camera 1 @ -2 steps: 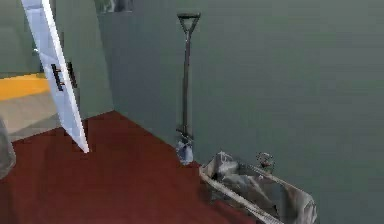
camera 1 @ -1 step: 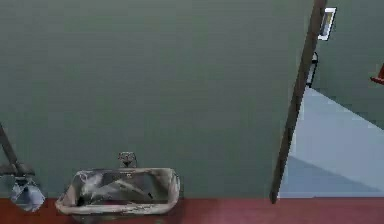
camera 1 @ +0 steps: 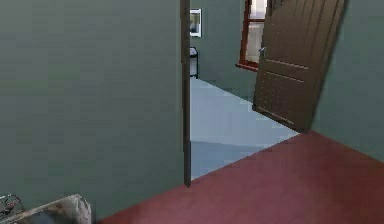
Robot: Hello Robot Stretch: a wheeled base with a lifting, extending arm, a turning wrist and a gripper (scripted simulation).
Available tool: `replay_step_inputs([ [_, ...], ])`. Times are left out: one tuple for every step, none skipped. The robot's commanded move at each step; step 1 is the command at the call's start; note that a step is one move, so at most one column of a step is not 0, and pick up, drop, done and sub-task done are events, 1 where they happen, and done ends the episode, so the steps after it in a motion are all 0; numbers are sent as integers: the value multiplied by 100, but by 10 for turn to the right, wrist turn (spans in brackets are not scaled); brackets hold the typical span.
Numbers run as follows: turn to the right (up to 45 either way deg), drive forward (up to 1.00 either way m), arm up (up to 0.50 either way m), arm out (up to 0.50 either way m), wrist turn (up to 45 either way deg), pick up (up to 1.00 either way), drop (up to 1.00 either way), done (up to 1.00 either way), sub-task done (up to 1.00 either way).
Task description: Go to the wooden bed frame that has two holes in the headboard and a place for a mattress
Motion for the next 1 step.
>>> replay_step_inputs([
  [0, 15, 0, 0, 0, 0, 0, 0, 0],
])
